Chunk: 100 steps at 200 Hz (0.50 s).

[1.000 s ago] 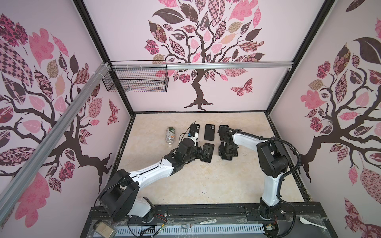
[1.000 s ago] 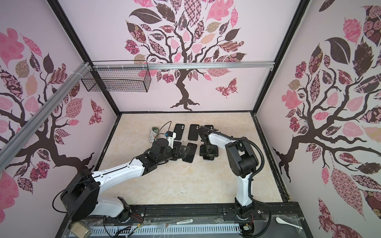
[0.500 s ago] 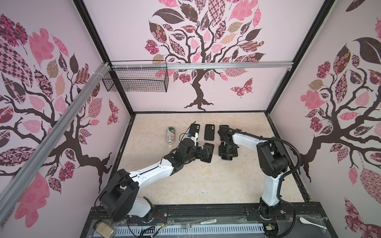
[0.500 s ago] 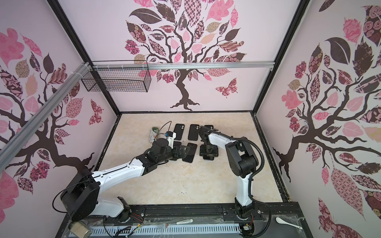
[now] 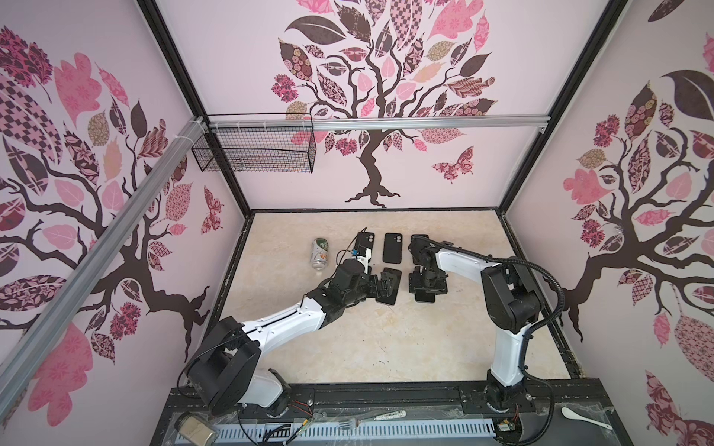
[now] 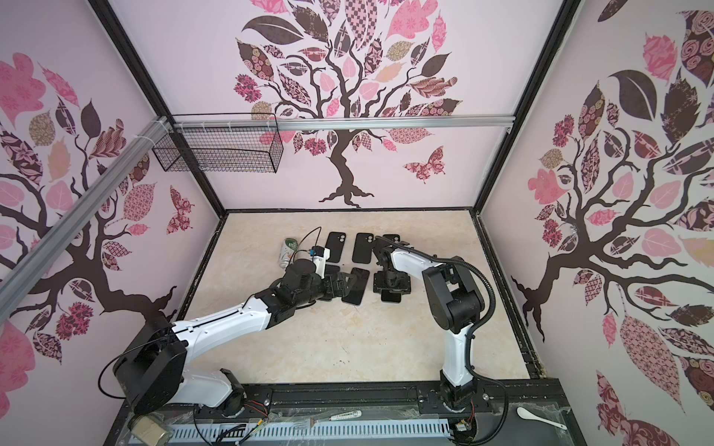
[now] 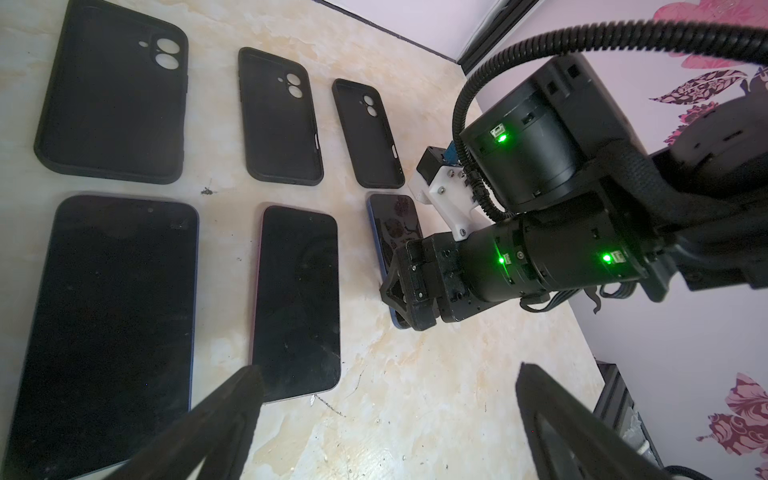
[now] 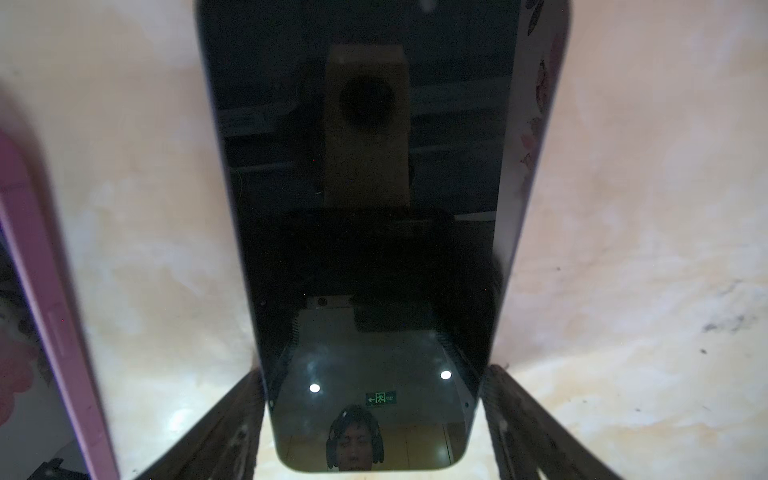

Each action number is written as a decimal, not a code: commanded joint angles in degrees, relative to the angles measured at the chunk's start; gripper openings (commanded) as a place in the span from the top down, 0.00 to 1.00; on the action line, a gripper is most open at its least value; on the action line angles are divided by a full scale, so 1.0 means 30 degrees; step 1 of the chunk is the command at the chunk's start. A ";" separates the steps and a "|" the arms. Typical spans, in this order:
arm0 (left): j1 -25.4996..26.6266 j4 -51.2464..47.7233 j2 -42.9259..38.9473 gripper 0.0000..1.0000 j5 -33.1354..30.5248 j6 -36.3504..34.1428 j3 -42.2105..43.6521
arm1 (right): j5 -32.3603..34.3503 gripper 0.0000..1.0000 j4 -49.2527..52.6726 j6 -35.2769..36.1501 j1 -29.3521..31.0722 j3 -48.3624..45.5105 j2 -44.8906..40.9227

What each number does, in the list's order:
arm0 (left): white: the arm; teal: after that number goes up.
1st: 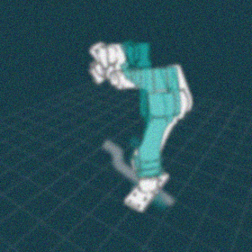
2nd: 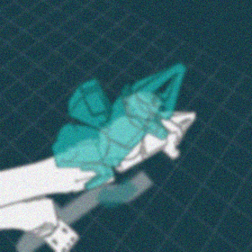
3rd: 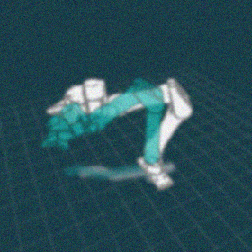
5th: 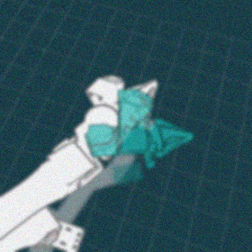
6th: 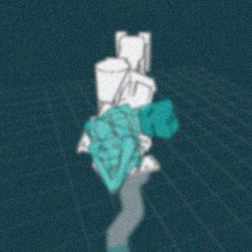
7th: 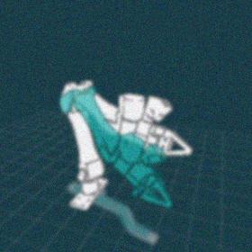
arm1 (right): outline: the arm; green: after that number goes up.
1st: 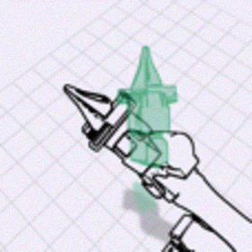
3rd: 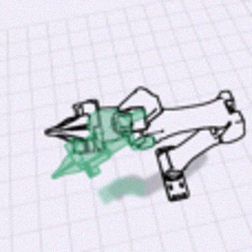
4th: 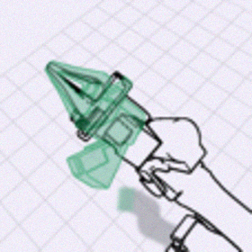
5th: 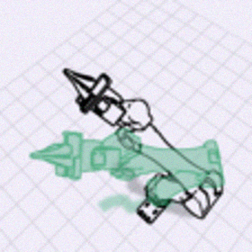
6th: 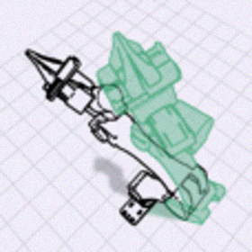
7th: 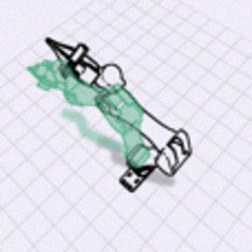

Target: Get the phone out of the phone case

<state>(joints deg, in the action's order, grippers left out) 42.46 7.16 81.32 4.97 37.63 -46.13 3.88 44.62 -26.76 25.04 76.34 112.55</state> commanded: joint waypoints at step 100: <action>-0.3247 -0.5872 -0.8281 0.04 -0.1954 -0.0967 0.2001 | 0.3106 0.12 -0.0860 -0.3915 0.3814 0.0832 -0.3241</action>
<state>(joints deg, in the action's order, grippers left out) 37.47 -6.50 60.77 -0.80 33.01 -44.95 11.51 42.33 -32.25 32.36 76.64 100.38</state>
